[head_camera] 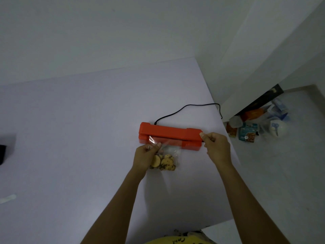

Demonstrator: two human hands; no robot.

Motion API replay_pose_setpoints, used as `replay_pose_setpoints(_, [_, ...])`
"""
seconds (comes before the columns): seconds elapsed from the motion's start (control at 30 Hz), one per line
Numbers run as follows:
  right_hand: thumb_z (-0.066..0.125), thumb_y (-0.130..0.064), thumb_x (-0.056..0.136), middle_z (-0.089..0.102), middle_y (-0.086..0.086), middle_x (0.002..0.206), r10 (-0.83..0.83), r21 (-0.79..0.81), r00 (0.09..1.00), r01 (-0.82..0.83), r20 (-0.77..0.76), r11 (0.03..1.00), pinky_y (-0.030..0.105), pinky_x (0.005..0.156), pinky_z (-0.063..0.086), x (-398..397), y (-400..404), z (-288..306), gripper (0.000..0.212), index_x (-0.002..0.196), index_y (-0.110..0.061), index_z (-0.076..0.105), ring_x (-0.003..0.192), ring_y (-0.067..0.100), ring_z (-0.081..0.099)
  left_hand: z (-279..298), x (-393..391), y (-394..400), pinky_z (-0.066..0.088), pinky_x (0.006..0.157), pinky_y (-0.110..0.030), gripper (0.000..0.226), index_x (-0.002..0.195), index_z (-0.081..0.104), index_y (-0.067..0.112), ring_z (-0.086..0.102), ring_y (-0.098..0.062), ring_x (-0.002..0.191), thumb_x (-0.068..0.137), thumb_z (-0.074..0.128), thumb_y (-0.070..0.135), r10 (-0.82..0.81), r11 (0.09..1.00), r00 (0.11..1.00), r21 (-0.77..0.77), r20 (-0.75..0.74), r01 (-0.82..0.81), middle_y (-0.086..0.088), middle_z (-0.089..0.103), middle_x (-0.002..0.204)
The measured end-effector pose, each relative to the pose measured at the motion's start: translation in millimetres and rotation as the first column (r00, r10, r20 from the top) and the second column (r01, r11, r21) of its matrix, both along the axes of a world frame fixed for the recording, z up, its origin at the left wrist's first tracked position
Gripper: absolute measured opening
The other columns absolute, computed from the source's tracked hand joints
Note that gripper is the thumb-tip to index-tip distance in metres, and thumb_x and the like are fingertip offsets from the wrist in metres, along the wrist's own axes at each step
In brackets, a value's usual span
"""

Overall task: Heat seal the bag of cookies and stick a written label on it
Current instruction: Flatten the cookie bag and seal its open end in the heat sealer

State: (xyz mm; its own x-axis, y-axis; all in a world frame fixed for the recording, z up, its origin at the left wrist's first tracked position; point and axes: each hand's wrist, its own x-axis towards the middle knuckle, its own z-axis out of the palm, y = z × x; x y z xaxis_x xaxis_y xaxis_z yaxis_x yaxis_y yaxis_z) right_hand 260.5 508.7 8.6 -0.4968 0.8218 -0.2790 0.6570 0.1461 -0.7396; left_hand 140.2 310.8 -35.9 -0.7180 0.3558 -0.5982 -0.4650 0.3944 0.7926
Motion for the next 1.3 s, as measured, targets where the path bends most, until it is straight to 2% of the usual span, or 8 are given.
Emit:
replay_pose_setpoints(0.1, [0.063,-0.036,0.089,0.064,0.011,0.064,-0.017,-0.014,1.000,0.017,-0.004,1.000,0.043,0.066,0.055,0,1,-1,0.038,0.069,-0.003,0.066,0.058,0.024,0.058,2,1,0,0.054,0.059,-0.020,0.038,0.085,0.071,-0.005,0.069,-0.008,0.064,0.084,0.069,0.033,-0.003,1.000,1.000,0.011,0.001,0.003,-0.004,0.075,0.076])
replay_pose_setpoints(0.23, [0.064,-0.036,0.088,0.064,0.009,0.062,-0.025,-0.016,1.000,0.025,0.001,1.000,0.046,0.067,0.057,0,0,-2,0.038,0.069,-0.004,0.066,0.059,0.024,0.059,0,0,-1,0.057,0.064,-0.025,0.043,0.087,0.069,-0.008,0.069,-0.015,0.070,0.083,0.070,0.035,0.002,1.000,1.000,0.016,0.008,-0.003,-0.013,0.074,0.082])
replay_pose_setpoints(0.33, [0.064,-0.037,0.089,0.065,0.011,0.064,-0.022,-0.017,1.000,0.022,-0.001,1.000,0.044,0.066,0.056,0,0,-2,0.038,0.069,-0.004,0.066,0.059,0.024,0.059,0,0,-1,0.058,0.068,-0.029,0.041,0.086,0.070,-0.006,0.070,-0.015,0.071,0.083,0.069,0.035,0.002,1.000,1.000,0.016,0.011,-0.003,-0.011,0.075,0.082])
replay_pose_setpoints(0.5, [0.062,-0.036,0.090,0.064,0.008,0.063,0.004,-0.009,1.000,-0.004,-0.001,1.000,0.032,0.062,0.047,1,0,-1,0.039,0.070,-0.003,0.066,0.055,0.019,0.055,2,1,0,0.056,0.062,-0.021,0.036,0.086,0.071,-0.004,0.070,-0.008,0.066,0.085,0.068,0.032,-0.001,1.000,1.000,0.022,0.014,0.000,-0.002,0.075,0.076])
replay_pose_setpoints(0.67, [0.061,-0.035,0.091,0.062,0.004,0.061,0.008,-0.001,1.000,-0.008,0.002,1.000,0.025,0.055,0.040,1,-1,0,0.037,0.068,-0.006,0.065,0.054,0.016,0.054,-1,1,-1,0.058,0.075,-0.037,0.039,0.087,0.070,-0.006,0.071,-0.024,0.080,0.083,0.070,0.033,0.013,1.000,1.000,0.025,0.022,-0.014,-0.012,0.075,0.085])
replay_pose_setpoints(0.97, [0.061,-0.034,0.091,0.063,0.004,0.062,0.019,0.017,1.000,-0.020,0.020,1.000,0.023,0.054,0.038,1,-2,2,0.038,0.067,-0.004,0.065,0.053,0.012,0.053,0,1,-1,0.059,0.076,-0.037,0.033,0.084,0.072,0.000,0.072,-0.024,0.082,0.083,0.070,0.032,0.026,0.999,0.998,0.039,0.061,-0.029,-0.010,0.076,0.085])
replay_pose_setpoints(1.13, [0.062,-0.033,0.091,0.062,0.004,0.062,0.029,0.042,0.999,-0.030,0.044,0.999,0.021,0.052,0.036,-1,-3,10,0.037,0.068,-0.004,0.067,0.054,0.010,0.052,2,1,0,0.058,0.065,-0.026,0.036,0.086,0.072,-0.003,0.071,-0.020,0.075,0.083,0.070,0.032,0.021,0.999,0.999,0.040,0.042,-0.022,-0.012,0.075,0.084])
replay_pose_setpoints(1.3, [0.061,-0.034,0.091,0.059,-0.003,0.057,0.020,0.098,0.998,-0.026,0.065,0.995,0.023,0.050,0.033,0,-15,37,0.036,0.064,-0.011,0.064,0.054,0.010,0.053,2,-1,-2,0.057,0.073,-0.037,0.033,0.077,0.071,0.000,0.070,-0.025,0.077,0.084,0.070,0.033,0.014,1.000,1.000,0.006,0.021,-0.014,-0.011,0.074,0.078])
